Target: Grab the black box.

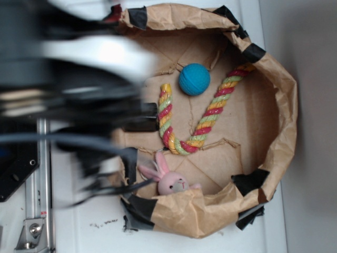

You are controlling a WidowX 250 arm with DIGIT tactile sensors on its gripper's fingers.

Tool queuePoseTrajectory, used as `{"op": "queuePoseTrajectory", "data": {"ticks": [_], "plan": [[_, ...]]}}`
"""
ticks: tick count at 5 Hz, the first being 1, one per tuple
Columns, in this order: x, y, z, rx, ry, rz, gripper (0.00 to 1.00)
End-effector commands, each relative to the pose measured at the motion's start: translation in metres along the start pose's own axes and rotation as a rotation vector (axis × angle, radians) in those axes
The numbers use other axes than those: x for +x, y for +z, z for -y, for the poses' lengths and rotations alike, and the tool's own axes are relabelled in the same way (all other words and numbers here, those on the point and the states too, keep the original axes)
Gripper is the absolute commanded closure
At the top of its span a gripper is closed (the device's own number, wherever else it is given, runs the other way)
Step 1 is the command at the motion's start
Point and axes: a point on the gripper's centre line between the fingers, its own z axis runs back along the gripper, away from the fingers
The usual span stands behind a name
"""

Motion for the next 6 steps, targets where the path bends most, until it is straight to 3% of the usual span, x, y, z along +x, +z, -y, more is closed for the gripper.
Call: {"op": "queuePoseTrajectory", "data": {"ticks": [1, 2, 3, 4, 6], "plan": [[0.046, -0.095, -0.009, -0.035, -0.099, -0.052, 0.0], [0.039, -0.133, 0.014, -0.055, -0.171, -0.117, 0.0], [0.028, -0.164, 0.029, -0.112, -0.183, -0.216, 0.0], [0.026, -0.165, 0.025, -0.132, -0.155, -0.203, 1.0], [0.029, -0.075, 0.005, -0.057, -0.103, -0.068, 1.0]]}}
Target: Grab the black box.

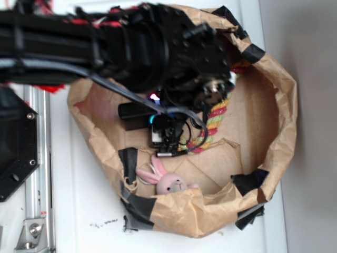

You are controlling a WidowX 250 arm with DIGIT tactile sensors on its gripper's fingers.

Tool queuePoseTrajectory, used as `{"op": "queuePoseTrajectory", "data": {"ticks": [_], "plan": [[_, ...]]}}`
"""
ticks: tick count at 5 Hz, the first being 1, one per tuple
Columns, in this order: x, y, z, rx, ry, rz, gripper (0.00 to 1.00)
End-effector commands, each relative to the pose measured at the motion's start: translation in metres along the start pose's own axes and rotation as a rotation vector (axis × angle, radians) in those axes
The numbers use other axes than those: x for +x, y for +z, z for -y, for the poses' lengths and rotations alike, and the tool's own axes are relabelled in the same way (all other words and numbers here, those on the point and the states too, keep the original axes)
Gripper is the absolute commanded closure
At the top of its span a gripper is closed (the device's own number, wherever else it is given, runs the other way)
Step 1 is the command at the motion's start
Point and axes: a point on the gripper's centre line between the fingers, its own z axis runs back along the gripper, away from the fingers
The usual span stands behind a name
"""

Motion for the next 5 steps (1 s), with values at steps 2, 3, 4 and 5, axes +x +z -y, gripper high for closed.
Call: {"op": "queuePoseTrajectory", "data": {"ticks": [2, 3, 4, 5], "plan": [[-0.056, 0.14, 0.007, 0.141, 0.073, 0.3, 1.0], [-0.061, 0.169, 0.02, 0.192, 0.033, 0.344, 1.0], [-0.055, 0.165, 0.023, 0.252, -0.011, 0.356, 1.0], [-0.041, 0.159, 0.023, 0.247, -0.022, 0.337, 1.0]]}}
